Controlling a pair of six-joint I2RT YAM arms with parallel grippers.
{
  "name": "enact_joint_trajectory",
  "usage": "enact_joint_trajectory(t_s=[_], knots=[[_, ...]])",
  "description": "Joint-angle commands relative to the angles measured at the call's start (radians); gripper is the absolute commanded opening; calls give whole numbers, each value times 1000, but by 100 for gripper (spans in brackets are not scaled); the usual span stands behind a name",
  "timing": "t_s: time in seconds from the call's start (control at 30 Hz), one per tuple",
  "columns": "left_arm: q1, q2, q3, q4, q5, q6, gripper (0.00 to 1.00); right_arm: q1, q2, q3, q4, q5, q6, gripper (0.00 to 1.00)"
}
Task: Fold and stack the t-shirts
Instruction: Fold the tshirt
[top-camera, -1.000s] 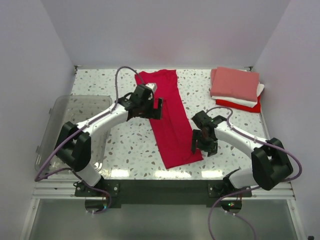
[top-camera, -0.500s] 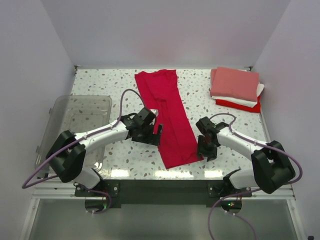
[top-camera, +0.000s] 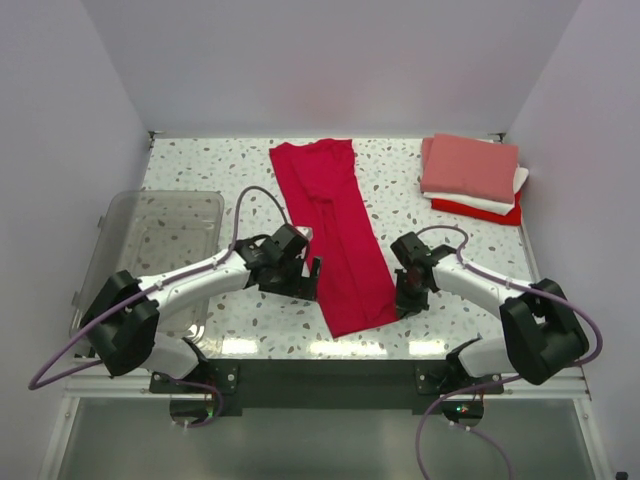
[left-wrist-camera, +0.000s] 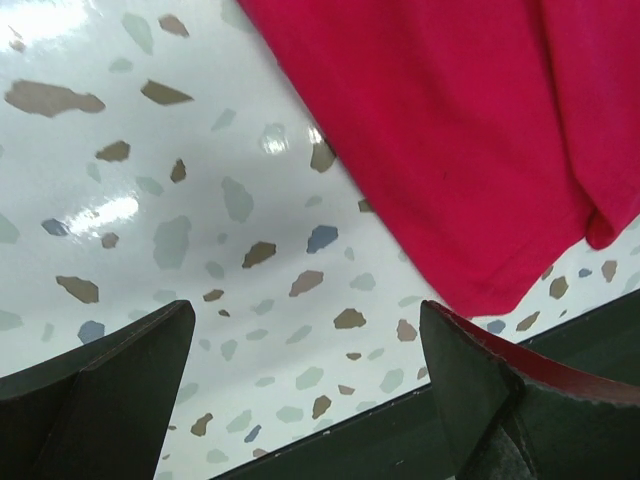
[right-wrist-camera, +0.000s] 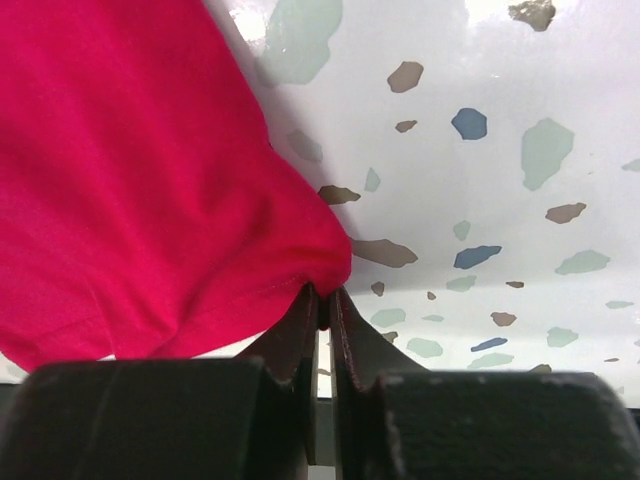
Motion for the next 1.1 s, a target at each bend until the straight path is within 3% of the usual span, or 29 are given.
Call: enact_joint_trajectory(t_s=[0.0, 0.13, 0.3, 0.63, 1.07], knots=[[-53, -36, -18, -21, -22, -9, 100, 1, 5, -34, 21, -28, -13, 3], [-96, -37, -39, -22, -22, -49, 100, 34, -15, -36, -14, -65, 16, 0], [-139, -53, -71, -28, -16, -129, 100, 160, -14, -4, -51, -31, 72, 0], [-156, -45, -102, -4, 21, -202, 98, 191, -50, -23, -43, -71, 116, 0], [-309, 58, -108, -13, -43, -327, 98, 194, -77, -57, -19, -74, 121, 0]])
